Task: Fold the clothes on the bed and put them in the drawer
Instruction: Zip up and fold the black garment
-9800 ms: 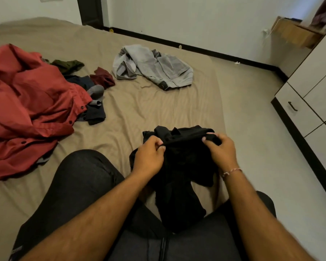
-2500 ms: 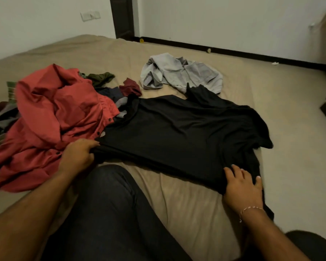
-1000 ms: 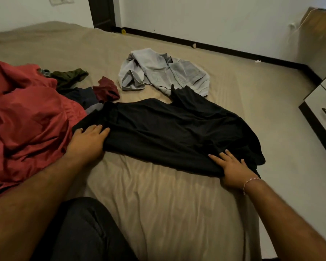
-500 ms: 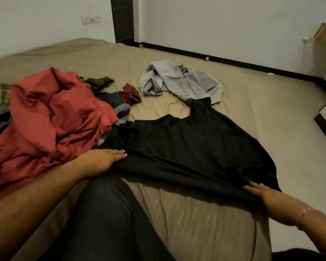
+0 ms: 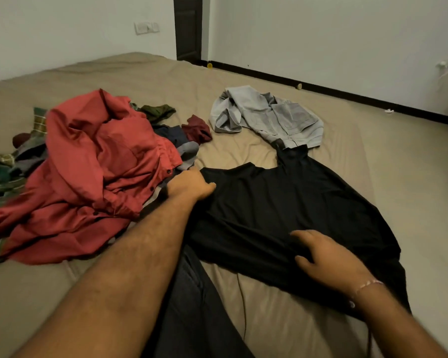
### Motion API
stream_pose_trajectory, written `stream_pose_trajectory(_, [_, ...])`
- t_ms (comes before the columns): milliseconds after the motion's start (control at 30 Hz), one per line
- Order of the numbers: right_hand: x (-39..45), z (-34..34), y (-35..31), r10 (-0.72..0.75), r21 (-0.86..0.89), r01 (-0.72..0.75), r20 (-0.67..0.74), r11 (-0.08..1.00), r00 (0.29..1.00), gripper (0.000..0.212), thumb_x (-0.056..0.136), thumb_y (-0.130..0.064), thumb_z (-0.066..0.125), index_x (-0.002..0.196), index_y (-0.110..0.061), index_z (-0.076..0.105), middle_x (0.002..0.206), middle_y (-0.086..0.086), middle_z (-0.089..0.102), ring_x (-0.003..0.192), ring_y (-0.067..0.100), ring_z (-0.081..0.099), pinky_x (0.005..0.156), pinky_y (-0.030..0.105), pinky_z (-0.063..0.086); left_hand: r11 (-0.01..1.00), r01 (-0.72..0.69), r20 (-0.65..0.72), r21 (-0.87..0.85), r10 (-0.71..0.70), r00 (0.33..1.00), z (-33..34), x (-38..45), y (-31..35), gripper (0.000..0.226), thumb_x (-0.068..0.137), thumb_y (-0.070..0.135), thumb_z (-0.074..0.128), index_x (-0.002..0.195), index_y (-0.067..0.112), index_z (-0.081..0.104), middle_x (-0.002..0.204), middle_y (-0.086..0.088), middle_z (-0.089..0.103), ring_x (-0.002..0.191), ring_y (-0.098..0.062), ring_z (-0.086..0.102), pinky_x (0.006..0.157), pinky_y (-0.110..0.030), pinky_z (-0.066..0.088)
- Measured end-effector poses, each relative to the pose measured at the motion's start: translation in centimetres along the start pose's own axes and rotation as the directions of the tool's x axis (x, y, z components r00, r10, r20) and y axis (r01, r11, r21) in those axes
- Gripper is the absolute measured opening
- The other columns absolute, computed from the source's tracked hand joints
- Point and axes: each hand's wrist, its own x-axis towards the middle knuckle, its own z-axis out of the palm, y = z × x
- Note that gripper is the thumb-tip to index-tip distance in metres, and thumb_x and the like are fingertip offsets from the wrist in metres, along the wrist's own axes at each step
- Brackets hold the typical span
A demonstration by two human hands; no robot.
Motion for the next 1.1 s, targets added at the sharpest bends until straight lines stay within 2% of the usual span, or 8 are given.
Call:
stream_pose_trajectory(167, [4.5, 2.5, -2.6, -0.081, 0.016, 0.081, 0.007, 0.997, 0.997, 0.067, 0.095, -0.043, 0.059, 0.156, -0.034, 0.034, 0.162, -0.013, 0.031, 0.144, 0.013, 0.038, 0.116, 0.035, 0.039, 0.994, 0.109, -0.065, 0.003, -0.108, 0.992, 1.5, 3.4, -3.2, 0.037, 0.090, 0.029, 0.060, 0.125, 0.016, 0.064, 0.129, -0.014, 0.065, 0.116, -0.037, 0.065, 0.089, -0.044, 0.053])
stream_pose_trajectory(367, [11.4, 1.6, 0.8, 0.057, 0.091, -0.033, -0.278, 0.995, 0.959, 0.027, 0.092, -0.032, 0.060, 0.118, -0.028, 0.064, 0.114, -0.008, 0.065, 0.107, 0.017, 0.064, 0.090, 0.041, 0.054, 0.971, 0.228, -0.131, -0.067, -0.235, 0.963, -1.2, 7.3, -9.3, 0.027, 0.084, 0.021, 0.067, 0.109, 0.012, 0.069, 0.118, -0.019, 0.067, 0.108, -0.040, 0.065, 0.088, -0.045, 0.054])
stream_pose_trajectory(500, [17.8, 0.0, 2.5, 0.102, 0.050, -0.090, -0.336, 0.995, 0.936, 0.031, 0.089, -0.021, 0.059, 0.120, -0.022, 0.064, 0.114, -0.001, 0.064, 0.105, 0.026, 0.062, 0.086, 0.045, 0.054, 0.979, -0.206, -0.481, 0.006, 0.183, 0.857, -0.9, 7.9, -6.9, 0.030, 0.080, 0.015, 0.066, 0.109, 0.010, 0.069, 0.110, -0.017, 0.065, 0.103, -0.039, 0.059, 0.092, -0.049, 0.051])
stream_pose_trajectory(600, [22.7, -0.8, 3.0, -0.014, -0.074, -0.008, -0.295, 0.997, 0.955, 0.055, 0.089, -0.013, 0.056, 0.142, -0.023, 0.051, 0.139, 0.002, 0.055, 0.124, 0.029, 0.053, 0.096, 0.046, 0.049, 0.827, -0.559, -0.253, 0.055, 0.553, 0.794, 1.4, 8.8, -2.0, 0.051, 0.086, 0.026, 0.067, 0.136, 0.021, 0.057, 0.132, -0.005, 0.058, 0.123, -0.027, 0.054, 0.106, -0.046, 0.047])
stream_pose_trajectory(700, [26.7, -1.6, 3.0, -0.205, -0.185, 0.186, -0.089, 0.965, 0.975, 0.080, 0.092, -0.013, 0.056, 0.161, -0.033, 0.021, 0.159, -0.005, 0.034, 0.145, 0.022, 0.034, 0.116, 0.043, 0.035, 0.860, -0.498, 0.131, 0.114, 0.484, 0.865, 4.4, 11.6, 0.9, 0.067, 0.093, 0.038, 0.067, 0.153, 0.027, 0.038, 0.149, -0.003, 0.045, 0.137, -0.027, 0.044, 0.111, -0.049, 0.044])
stream_pose_trajectory(767, [28.7, -2.0, 3.1, -0.221, -0.254, 0.231, 0.067, 0.939, 0.973, 0.086, 0.092, -0.021, 0.059, 0.162, -0.035, 0.012, 0.162, -0.006, 0.032, 0.147, 0.021, 0.033, 0.118, 0.045, 0.030, 0.872, -0.455, 0.237, 0.182, 0.410, 0.881, 5.1, 13.6, 1.2, 0.055, 0.093, 0.042, 0.069, 0.143, 0.029, 0.049, 0.142, -0.002, 0.047, 0.133, -0.026, 0.044, 0.106, -0.048, 0.045])
stream_pose_trajectory(900, [31.8, -3.9, 5.3, -0.086, -0.485, 0.140, 0.131, 0.863, 0.988, 0.064, 0.083, -0.038, 0.067, 0.142, -0.035, 0.041, 0.145, -0.003, 0.051, 0.131, 0.026, 0.049, 0.105, 0.053, 0.037, 0.806, -0.591, 0.268, 0.038, 0.562, 0.783, 4.8, 16.3, 0.5, 0.016, 0.095, 0.034, 0.069, 0.097, 0.036, 0.053, 0.105, 0.006, 0.057, 0.104, -0.021, 0.060, 0.084, -0.034, 0.045])
stream_pose_trajectory(1100, [31.4, -8.6, 11.8, 0.230, -0.686, -0.208, -0.060, 0.697, 0.971, 0.031, 0.099, -0.022, 0.046, 0.121, -0.028, 0.067, 0.116, -0.003, 0.070, 0.110, 0.023, 0.067, 0.086, 0.038, 0.047, 0.828, -0.538, 0.390, -0.157, 0.552, 0.737, 0.8, 16.7, -1.0, 0.022, 0.087, 0.043, 0.080, 0.102, 0.033, 0.067, 0.096, 0.016, 0.068, 0.088, 0.000, 0.064, 0.077, -0.020, 0.050])
